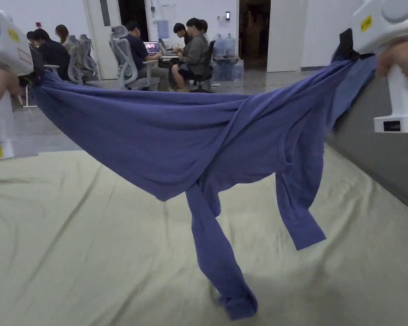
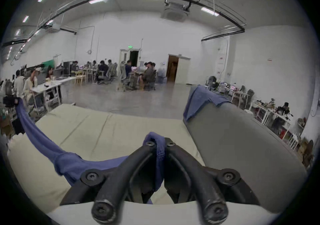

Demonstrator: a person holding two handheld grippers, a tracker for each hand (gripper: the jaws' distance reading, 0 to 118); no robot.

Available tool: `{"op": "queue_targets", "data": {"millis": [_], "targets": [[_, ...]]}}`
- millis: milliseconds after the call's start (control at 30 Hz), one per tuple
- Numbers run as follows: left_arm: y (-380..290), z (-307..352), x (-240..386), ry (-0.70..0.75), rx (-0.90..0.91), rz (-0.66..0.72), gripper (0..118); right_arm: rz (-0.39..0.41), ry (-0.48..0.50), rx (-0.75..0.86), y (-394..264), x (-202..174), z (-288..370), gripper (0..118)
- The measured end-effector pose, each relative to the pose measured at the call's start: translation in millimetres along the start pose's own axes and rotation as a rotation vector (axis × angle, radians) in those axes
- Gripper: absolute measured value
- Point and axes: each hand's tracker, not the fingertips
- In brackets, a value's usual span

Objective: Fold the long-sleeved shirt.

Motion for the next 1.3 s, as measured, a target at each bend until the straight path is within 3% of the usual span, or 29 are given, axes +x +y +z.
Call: {"op": "queue_targets", "data": {"millis": [233,567,667,767,833,900,1033,1167,1300], "targets": [[-25,-14,-10,0.030,-0.005,-0.030,2,-0.055,0.017,-0.079,-31,-12,-18,2],[-232,-56,-23,0.035,-0.239,-0.112,2,-0.071,0.094,-0.399,-243,-39,-77,2],[-268,-58,-21,0.046,-0.273,-0.096,2,-0.068,0.106,-0.435,-273,-43,-75,2],[-280,-38,-20,0.059,-0.279,-0.105,2,-0.046,0.150,-0.411,-278,-41,-49,2],[-285,-15,-23,0.081,-0.254,-0.141,2,-0.001,0.212,-0.396,-285,-36,-20,2],[-302,20,-29,0.043,-0.225,-0.172,2,0.065,0.211,-0.385,-298,-30,16,2],[-354,73,-42,0.037,-0.264,-0.233,2,0.076,0.247,-0.425,-347,-14,78,2],[-424,103,-55,-0.021,-0.439,-0.221,2,0.059,0.305,-0.576,-419,-6,119,2],[-495,100,-65,-0.048,-0.613,-0.192,2,0.084,0.314,-0.786,-495,-13,116,2]]}}
